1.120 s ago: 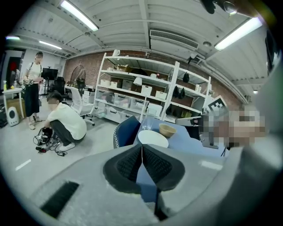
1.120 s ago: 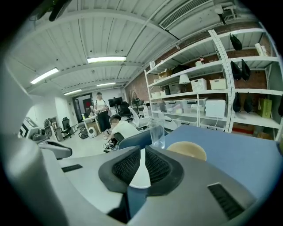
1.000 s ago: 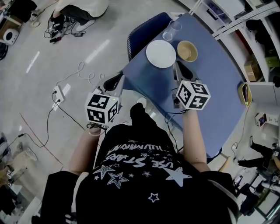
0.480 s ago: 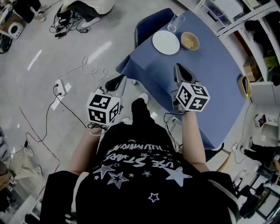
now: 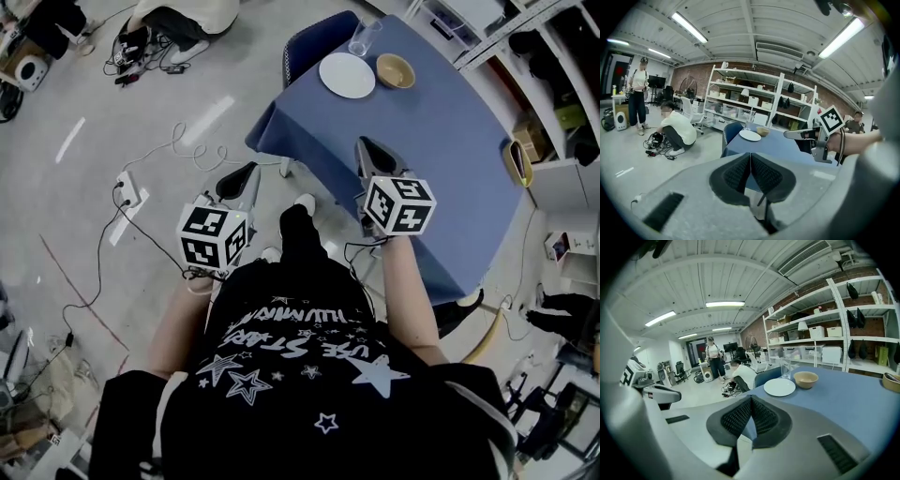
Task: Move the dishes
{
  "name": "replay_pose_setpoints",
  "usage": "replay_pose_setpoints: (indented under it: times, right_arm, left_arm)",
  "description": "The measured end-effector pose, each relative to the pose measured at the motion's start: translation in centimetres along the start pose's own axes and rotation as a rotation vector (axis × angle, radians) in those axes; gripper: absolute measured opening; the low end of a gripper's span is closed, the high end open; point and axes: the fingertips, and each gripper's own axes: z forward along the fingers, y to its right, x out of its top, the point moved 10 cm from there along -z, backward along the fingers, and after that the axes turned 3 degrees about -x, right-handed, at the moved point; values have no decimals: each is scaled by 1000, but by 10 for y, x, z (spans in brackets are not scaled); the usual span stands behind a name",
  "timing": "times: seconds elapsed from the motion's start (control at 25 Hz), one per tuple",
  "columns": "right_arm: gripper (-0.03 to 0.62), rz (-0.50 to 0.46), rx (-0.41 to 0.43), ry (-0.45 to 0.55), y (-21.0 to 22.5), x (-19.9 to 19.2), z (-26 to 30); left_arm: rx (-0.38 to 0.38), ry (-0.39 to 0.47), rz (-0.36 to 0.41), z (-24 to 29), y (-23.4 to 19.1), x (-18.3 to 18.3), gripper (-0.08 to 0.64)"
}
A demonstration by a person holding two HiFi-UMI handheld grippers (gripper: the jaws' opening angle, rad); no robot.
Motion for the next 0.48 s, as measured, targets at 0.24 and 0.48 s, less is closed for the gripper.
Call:
replay_pose_setpoints:
  times: [0.24, 0.48]
  right_arm:
    - [2, -11, 29, -35, -14, -17, -8]
    - [2, -13, 47, -59, -17, -30, -14]
  left_arm:
    - [10, -12, -14, -11, 3, -14, 21]
    - [20, -25, -30, -15, 11, -25, 21]
